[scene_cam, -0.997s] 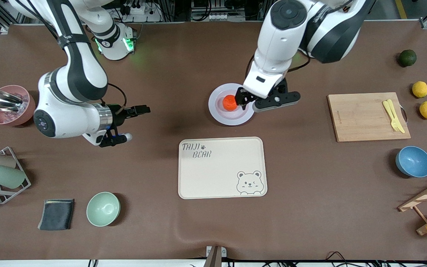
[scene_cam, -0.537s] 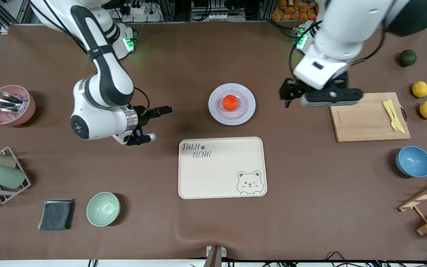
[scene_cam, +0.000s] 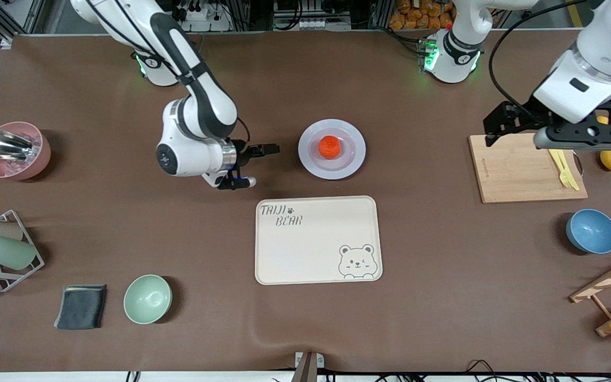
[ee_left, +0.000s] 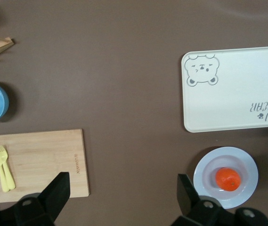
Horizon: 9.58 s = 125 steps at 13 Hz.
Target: Place orange and plate with both arms
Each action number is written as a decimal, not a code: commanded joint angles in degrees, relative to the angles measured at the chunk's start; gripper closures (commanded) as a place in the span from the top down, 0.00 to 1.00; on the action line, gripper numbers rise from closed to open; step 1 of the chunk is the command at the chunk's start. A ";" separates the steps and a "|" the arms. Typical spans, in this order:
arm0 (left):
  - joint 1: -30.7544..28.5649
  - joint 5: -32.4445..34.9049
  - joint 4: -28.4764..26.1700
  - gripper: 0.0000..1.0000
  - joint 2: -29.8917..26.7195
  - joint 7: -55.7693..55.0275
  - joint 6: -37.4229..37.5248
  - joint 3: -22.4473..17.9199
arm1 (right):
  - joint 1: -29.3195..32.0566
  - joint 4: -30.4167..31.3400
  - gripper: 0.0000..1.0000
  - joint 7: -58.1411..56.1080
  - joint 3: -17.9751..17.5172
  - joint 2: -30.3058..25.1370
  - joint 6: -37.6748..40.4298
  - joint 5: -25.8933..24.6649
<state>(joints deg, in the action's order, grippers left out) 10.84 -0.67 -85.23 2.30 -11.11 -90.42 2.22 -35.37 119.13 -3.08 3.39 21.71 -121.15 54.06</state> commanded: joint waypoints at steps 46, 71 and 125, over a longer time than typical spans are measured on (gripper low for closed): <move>-3.63 -0.73 0.15 1.00 -1.15 1.09 5.43 -1.26 | -12.53 -1.79 0.00 -41.28 0.74 4.04 -13.24 67.63; -3.19 -1.08 -0.12 1.00 -0.63 1.00 5.43 -1.34 | 2.68 -15.15 1.00 -53.10 0.92 20.65 -9.36 69.78; -4.78 1.38 -0.20 1.00 -1.15 3.91 6.75 0.77 | 37.66 -35.19 1.00 2.46 -4.88 -23.91 43.71 -51.43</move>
<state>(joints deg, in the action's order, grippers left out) 6.51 -0.15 -85.73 1.39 -8.81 -84.17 2.74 -0.58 82.76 -1.73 0.34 -0.75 -77.33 3.40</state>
